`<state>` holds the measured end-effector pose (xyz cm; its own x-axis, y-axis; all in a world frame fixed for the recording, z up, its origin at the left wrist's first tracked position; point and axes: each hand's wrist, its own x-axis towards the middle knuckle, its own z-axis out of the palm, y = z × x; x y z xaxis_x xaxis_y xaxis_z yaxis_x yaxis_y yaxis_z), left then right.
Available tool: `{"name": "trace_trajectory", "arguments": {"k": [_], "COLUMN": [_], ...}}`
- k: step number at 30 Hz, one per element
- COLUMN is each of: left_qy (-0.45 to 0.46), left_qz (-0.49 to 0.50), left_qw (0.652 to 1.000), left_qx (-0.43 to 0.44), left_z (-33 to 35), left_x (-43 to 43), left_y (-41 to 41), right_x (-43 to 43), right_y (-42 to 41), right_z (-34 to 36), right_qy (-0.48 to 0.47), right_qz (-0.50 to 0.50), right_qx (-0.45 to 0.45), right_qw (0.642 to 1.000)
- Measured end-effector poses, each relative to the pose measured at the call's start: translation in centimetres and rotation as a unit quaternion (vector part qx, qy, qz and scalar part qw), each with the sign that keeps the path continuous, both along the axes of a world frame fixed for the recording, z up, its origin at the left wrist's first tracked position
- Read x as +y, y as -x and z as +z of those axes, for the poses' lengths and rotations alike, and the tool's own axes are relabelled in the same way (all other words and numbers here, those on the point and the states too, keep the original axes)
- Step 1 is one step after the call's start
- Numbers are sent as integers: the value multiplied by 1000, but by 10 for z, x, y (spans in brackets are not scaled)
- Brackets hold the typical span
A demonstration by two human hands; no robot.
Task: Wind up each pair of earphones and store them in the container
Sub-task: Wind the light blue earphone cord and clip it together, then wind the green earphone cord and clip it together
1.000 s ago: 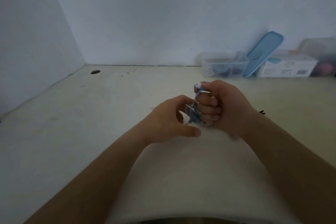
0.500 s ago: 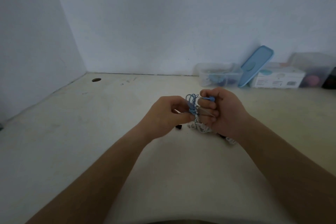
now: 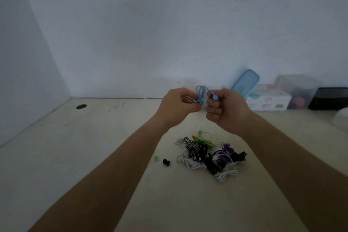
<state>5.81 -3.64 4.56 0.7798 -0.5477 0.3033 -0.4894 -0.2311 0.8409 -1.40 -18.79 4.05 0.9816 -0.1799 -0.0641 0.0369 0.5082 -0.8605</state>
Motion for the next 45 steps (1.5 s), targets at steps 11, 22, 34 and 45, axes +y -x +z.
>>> {"name": "trace_trajectory", "arguments": {"k": [11, 22, 34, 45], "left_qy": [-36, -202, -115, -138], "left_qz": [69, 63, 58, 55], "left_qw": [996, 972, 983, 986], "left_qx": [-33, -97, -132, -80], "left_z": [-5, -28, -22, -53], "left_x": [-104, -121, -67, 8], "left_y": [-102, -137, -71, -5], "right_x": [-96, -121, -90, -14], "right_y": [-107, -134, -58, 13], "right_z": [17, -5, -2, -33], "right_qy": [297, 441, 423, 710], "right_qz": [-174, -174, -199, 121], "right_qx": [140, 146, 48, 108], "right_qw": [929, 868, 883, 685]}}
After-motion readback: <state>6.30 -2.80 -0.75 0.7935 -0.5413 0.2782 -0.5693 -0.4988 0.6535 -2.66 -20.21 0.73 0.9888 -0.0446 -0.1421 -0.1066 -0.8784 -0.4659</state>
